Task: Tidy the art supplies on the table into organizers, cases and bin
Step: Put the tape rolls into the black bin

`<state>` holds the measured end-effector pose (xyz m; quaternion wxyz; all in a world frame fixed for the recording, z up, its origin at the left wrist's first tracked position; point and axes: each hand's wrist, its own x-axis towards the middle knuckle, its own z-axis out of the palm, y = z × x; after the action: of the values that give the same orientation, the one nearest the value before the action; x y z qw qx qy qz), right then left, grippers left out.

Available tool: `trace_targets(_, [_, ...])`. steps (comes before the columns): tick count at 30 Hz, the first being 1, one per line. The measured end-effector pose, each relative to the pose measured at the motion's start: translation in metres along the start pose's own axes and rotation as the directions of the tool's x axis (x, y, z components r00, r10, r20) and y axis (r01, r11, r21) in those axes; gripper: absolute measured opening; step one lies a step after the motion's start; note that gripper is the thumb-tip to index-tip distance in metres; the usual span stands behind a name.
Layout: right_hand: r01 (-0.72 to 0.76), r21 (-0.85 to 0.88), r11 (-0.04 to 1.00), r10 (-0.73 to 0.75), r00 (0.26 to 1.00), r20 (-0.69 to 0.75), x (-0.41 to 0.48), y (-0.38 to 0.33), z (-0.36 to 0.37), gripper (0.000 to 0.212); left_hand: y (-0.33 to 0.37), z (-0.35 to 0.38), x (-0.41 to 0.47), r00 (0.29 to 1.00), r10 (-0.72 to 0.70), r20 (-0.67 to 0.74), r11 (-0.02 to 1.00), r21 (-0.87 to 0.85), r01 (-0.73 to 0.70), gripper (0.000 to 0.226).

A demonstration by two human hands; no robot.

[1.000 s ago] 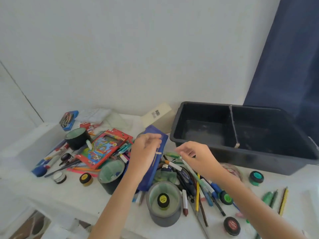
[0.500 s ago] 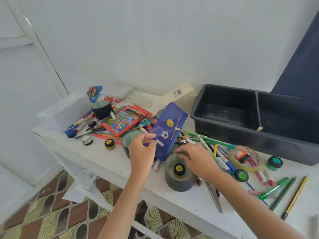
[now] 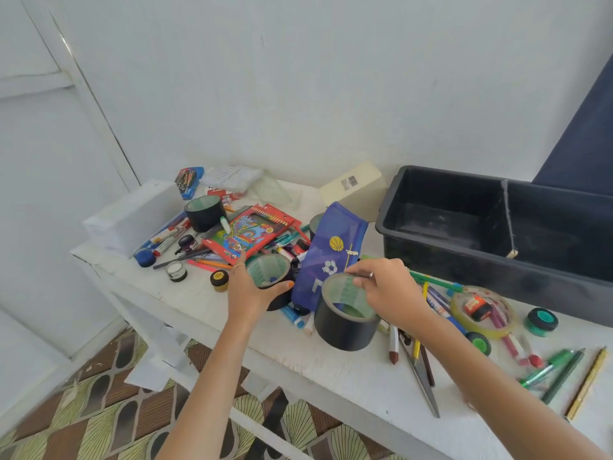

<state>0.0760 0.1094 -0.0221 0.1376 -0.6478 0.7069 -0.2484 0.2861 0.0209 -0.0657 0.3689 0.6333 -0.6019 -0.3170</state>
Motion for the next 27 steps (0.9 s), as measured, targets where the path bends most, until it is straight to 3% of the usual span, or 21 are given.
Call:
trace_targets(5, [-0.046, 0.050, 0.998, 0.047, 0.999, -0.006, 0.008, -0.003, -0.001, 0.027, -0.003, -0.005, 0.004, 0.994, -0.013, -0.108, 0.999, 0.042, 0.018, 0.095])
trace_targets(9, [-0.082, 0.167, 0.983, 0.095, 0.993, -0.071, 0.015, 0.002, -0.014, 0.027, 0.024, -0.026, 0.004, 0.957, 0.147, -0.248, 0.988, 0.001, -0.152, 0.096])
trace_targets(12, [-0.065, 0.226, 0.972, 0.109, 0.977, -0.184, 0.023, 0.007, -0.031, 0.024, 0.062, -0.035, 0.010, 0.939, 0.227, -0.258, 0.967, -0.051, -0.248, 0.086])
trace_targets(16, [-0.064, 0.270, 0.961, 0.156, 0.930, -0.332, 0.033, 0.013, -0.062, 0.024, 0.103, -0.023, 0.024, 0.933, 0.299, -0.202, 0.937, -0.122, -0.326, 0.076])
trace_targets(21, [-0.127, 0.238, 0.963, 0.229, 0.851, -0.472, 0.047, 0.040, -0.106, 0.025, 0.147, 0.021, 0.045, 0.912, 0.406, -0.057, 0.891, -0.198, -0.409, 0.102])
trace_targets(27, [-0.292, 0.140, 0.946, 0.322, 0.806, -0.497, 0.066, 0.093, -0.144, 0.025, 0.195, 0.089, 0.054, 0.817, 0.553, 0.163, 0.823, -0.259, -0.506, 0.101])
